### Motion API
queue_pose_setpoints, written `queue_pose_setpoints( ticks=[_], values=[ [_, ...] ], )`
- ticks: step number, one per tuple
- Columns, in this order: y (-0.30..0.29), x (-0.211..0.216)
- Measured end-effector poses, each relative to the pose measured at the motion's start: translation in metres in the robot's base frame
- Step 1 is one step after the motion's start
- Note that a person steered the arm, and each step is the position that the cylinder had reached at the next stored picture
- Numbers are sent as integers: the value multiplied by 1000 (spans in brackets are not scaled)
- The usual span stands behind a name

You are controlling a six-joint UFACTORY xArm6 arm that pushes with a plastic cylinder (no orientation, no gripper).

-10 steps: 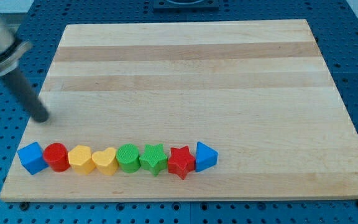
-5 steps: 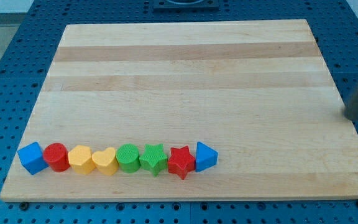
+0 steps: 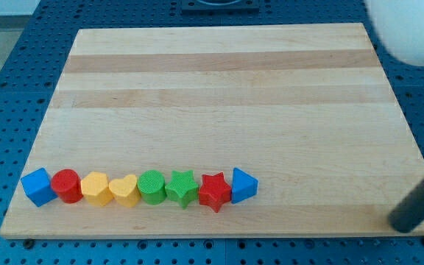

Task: Push the blue cube towards top

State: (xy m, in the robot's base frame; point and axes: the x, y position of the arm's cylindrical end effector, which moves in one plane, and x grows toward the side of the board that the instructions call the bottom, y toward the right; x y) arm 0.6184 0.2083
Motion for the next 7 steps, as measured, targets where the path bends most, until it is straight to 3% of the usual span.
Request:
queue_pose_setpoints(
  ticks=[4,6,7],
  values=[
    [-226,0],
    [-411,0],
    [-466,-17]
  ],
)
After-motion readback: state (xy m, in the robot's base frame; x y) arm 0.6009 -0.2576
